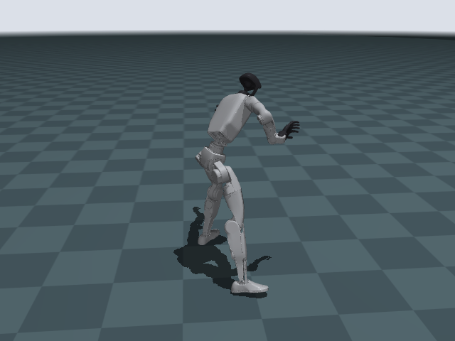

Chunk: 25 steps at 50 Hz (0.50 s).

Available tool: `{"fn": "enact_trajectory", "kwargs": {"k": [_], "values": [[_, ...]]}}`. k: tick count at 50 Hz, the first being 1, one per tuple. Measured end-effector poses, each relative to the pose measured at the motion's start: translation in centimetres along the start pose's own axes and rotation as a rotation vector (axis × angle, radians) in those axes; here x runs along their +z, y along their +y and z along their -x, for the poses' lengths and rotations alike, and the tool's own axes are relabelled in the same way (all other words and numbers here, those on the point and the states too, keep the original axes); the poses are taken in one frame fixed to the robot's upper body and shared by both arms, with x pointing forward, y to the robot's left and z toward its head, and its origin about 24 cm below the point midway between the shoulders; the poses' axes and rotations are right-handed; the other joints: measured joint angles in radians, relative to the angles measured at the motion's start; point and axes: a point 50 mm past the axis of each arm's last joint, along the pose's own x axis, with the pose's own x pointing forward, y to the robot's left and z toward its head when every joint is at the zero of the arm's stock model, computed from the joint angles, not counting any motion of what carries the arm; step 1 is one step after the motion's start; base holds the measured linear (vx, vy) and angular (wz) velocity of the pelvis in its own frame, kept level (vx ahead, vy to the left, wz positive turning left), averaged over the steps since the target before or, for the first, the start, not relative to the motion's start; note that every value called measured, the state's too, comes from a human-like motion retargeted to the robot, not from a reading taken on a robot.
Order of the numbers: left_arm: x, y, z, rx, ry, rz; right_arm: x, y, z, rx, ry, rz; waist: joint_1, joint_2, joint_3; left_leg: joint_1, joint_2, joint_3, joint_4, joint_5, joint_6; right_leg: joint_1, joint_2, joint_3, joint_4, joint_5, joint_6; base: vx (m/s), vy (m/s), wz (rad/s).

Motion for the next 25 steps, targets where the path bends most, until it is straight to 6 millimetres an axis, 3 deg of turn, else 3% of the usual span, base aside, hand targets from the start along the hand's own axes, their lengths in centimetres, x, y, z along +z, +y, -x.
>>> {"fn": "enact_trajectory", "kwargs": {"k": [5,10,13,15,16,17,18,19,20,21,22,25], "values": [[-0.7,-0.9,0.5,-0.039,-0.099,-0.178,0.7,0.0,0.5,0.041,0.007,-0.017,-0.001,-0.006,0.003,-0.023,-0.010,0.013,-0.004,0.003,0.001,-0.028,-0.011,0.008,-0.014,0.014,0.009,0.00,0.00,0.00],[-2.9,-0.9,1.7,0.009,-0.506,-0.672,2.4,-1.0,0.4,0.024,0.100,-0.038,-0.011,0.007,0.008,-0.032,-0.005,0.019,-0.031,0.019,-0.004,-0.078,-0.005,0.036,0.007,0.012,0.017,-0.05,-0.04,-0.07],[-6.2,-0.5,3.0,-0.026,-0.650,-0.804,3.9,-2.1,0.2,0.019,0.196,-0.026,-0.010,0.035,0.018,-0.023,0.007,0.027,-0.056,0.031,-0.014,-0.117,0.006,0.066,0.034,0.005,0.013,-0.07,-0.08,-0.25],[-9.7,0.6,4.3,-0.126,-0.619,-0.755,6.1,-2.7,-0.3,0.049,0.186,-0.160,-0.009,0.073,0.020,-0.011,0.023,0.036,-0.074,0.039,-0.026,-0.144,0.020,0.091,0.056,-0.006,0.009,-0.08,-0.10,-0.45],[-11.7,1.7,5.3,-0.198,-0.569,-0.678,8.1,-3.2,-0.8,0.095,0.148,-0.368,-0.014,0.101,0.020,-0.002,0.035,0.042,-0.084,0.044,-0.032,-0.158,0.031,0.104,0.069,-0.016,0.006,-0.08,-0.12,-0.59],[-13.1,3.0,6.2,-0.269,-0.523,-0.592,10.7,-4.3,-1.1,0.178,0.104,-0.715,-0.020,0.126,0.020,0.008,0.048,0.047,-0.094,0.049,-0.041,-0.173,0.043,0.115,0.083,-0.027,0.002,-0.09,-0.14,-0.69],[-14.1,4.4,7.3,-0.363,-0.485,-0.490,13.6,-7.6,-1.5,0.289,0.115,-1.356,-0.028,0.148,0.020,0.018,0.065,0.052,-0.105,0.054,-0.056,-0.188,0.057,0.123,0.101,-0.042,-0.005,-0.09,-0.16,-0.78],[-15.4,6.2,8.5,-0.436,-0.391,-0.397,14.7,-11.6,-1.9,0.503,0.272,-2.065,-0.038,0.179,0.020,0.027,0.085,0.058,-0.111,0.059,-0.067,-0.206,0.071,0.127,0.126,-0.061,-0.022,-0.08,-0.17,-0.88],[-16.6,8.4,9.6,-0.479,-0.278,-0.304,13.5,-14.7,-3.2,0.572,0.612,-2.776,-0.048,0.215,0.020,0.035,0.106,0.064,-0.114,0.064,-0.076,-0.225,0.084,0.130,0.154,-0.082,-0.043,-0.07,-0.18,-0.96],[-18.3,10.3,11.1,-0.505,-0.114,-0.262,14.7,-16.4,-3.0,-0.813,-0.766,2.754,-0.053,0.245,0.020,0.040,0.125,0.074,-0.116,0.071,-0.076,-0.256,0.089,0.128,0.193,-0.107,-0.066,-0.06,-0.19,-1.00],[-19.8,12.2,12.6,-0.520,0.045,-0.215,15.8,-18.5,-2.8,-0.863,-0.755,2.366,-0.056,0.274,0.020,0.043,0.143,0.085,-0.118,0.079,-0.076,-0.289,0.090,0.122,0.235,-0.131,-0.087,-0.06,-0.22,-1.01],[-23.1,16.7,17.8,-0.525,0.507,-0.033,17.6,-23.6,-3.1,-1.009,-0.675,1.907,-0.053,0.354,0.020,0.043,0.196,0.120,-0.102,0.099,-0.071,-0.399,0.063,0.080,0.391,-0.196,-0.140,-0.05,-0.29,-0.94]]}}
